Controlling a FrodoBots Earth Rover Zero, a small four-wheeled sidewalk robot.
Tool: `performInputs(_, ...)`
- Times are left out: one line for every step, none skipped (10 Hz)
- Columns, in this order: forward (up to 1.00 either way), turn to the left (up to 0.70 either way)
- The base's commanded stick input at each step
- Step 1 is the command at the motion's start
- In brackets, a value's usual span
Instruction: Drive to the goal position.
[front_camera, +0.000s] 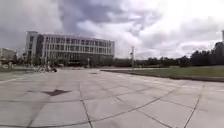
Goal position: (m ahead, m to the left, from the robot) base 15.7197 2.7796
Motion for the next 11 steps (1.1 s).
performInputs(0.69, 0.0)
performInputs(0.7, 0.0)
performInputs(0.7, 0.0)
performInputs(0.7, 0.0)
performInputs(0.7, 0.0)
performInputs(0.7, 0.0)
performInputs(0.7, 0.0)
performInputs(0.7, 0.0)
performInputs(0.7, 0.0)
performInputs(0.7, 0.0)
performInputs(0.7, 0.0)
